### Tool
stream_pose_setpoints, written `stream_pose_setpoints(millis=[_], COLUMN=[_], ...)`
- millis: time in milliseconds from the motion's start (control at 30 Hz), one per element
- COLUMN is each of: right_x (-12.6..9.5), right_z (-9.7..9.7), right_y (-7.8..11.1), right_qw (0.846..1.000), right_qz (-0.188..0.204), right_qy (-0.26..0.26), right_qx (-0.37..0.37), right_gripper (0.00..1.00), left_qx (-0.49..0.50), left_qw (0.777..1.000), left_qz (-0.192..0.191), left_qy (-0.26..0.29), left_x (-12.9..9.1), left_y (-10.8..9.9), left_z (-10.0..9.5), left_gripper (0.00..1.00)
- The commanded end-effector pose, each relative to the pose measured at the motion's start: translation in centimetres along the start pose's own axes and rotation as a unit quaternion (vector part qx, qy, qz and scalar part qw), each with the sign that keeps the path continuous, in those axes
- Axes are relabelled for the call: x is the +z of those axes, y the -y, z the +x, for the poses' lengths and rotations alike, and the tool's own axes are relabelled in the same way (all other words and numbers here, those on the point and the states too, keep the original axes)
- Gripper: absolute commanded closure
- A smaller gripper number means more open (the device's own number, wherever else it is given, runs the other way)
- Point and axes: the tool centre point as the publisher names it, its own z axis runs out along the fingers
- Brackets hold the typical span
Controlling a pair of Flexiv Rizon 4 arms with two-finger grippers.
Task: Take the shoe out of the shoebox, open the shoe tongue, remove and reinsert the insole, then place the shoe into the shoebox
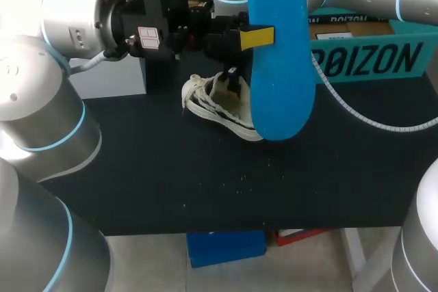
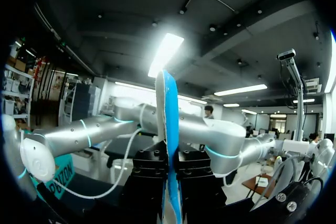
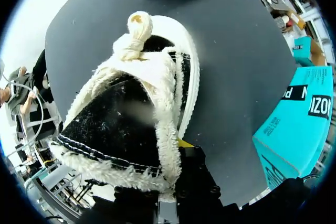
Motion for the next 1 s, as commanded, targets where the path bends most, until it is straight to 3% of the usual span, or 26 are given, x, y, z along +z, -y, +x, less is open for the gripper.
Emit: stream_pose_setpoints(millis=[33, 167, 367, 767, 1000], right_x=[0.0, 0.0, 0.2, 4.2, 5.4], right_z=[0.1, -0.2, -0.4, -0.6, -0.6], right_y=[0.6, 0.3, -0.8, -2.5, -2.1], right_qw=[0.942, 0.919, 0.902, 0.889, 0.882], right_qz=[-0.099, -0.11, -0.111, -0.091, -0.084], right_qy=[0.034, 0.051, 0.071, 0.078, 0.083], right_qx=[0.318, 0.376, 0.412, 0.441, 0.457], right_gripper=[1.0, 1.0, 1.0, 1.0, 1.0], left_qx=[0.001, 0.001, 0.001, 0.001, 0.001], left_qw=[1.0, 1.0, 1.0, 1.0, 1.0], left_qz=[0.001, 0.001, 0.001, 0.001, 0.001], left_qy=[0.001, 0.001, 0.001, 0.001, 0.001], left_x=[0.2, 0.2, 0.2, 0.2, 0.2], left_y=[-0.1, -0.1, -0.1, -0.1, -0.1], left_z=[-0.1, -0.1, -0.1, -0.1, -0.1], left_gripper=[1.0, 1.0, 1.0, 1.0, 1.0])
